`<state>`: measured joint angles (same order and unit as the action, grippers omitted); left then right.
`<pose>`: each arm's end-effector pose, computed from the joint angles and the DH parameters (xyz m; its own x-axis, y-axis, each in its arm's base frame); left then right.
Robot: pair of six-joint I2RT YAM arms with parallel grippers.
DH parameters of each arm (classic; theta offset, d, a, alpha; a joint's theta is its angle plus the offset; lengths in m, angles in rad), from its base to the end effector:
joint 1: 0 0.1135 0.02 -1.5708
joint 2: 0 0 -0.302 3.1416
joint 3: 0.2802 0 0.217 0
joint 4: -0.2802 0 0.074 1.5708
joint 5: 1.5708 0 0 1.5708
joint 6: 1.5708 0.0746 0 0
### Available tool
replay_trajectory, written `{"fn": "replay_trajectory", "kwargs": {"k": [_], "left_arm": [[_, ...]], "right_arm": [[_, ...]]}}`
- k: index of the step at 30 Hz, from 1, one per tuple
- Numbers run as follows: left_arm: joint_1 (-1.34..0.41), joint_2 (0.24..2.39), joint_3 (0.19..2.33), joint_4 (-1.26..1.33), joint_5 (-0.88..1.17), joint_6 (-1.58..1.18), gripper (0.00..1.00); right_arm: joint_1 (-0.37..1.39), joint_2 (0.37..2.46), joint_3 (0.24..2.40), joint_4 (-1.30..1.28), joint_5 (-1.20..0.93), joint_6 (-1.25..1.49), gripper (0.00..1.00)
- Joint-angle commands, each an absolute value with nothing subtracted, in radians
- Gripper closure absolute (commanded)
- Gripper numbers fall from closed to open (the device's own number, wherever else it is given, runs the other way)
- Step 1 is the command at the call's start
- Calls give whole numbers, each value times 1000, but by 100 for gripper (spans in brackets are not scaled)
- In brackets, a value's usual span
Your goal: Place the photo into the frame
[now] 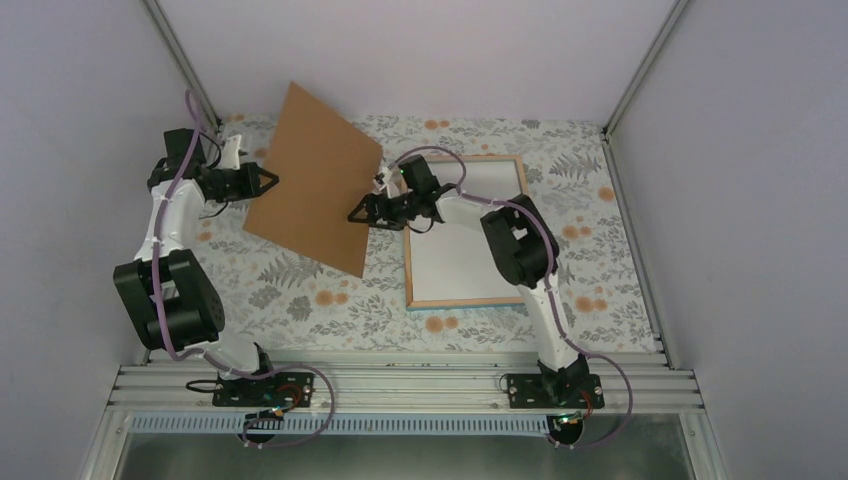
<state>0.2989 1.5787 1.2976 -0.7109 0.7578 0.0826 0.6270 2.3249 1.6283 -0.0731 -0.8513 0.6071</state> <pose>0.3109 0.0421 0.3080 -0.7853 -0.1793 -0.5926 0.2109 0.8224 -0.5283 0.3830 0.3468 0.1601 -0.9330 -0.2117 -0.2912 -0.3553 0.4110 0.8396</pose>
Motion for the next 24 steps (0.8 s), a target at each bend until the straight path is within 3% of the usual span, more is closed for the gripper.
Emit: {"fn": "replay_trajectory", "kwargs": {"k": [1,7,15,19,24], "left_arm": [[323,1527,1322,-728,853,137,97],[391,1506,1335,-708,1073,101,98],[435,1466,1289,-629,1404,-46,98],[437,1412,1216,-519,1463,-209,98],[440,1326,1077,-282,1517,-468,98]], "right_arm": [[612,2197,1628,-108,-836,486,0],[559,2027,1559,-132,-865,243,0],[545,1606,1269,-146,-505,-331,0],[528,1478,1149,-158,-360,-591,0],[520,1234,916,33,-292,-892,0]]}}
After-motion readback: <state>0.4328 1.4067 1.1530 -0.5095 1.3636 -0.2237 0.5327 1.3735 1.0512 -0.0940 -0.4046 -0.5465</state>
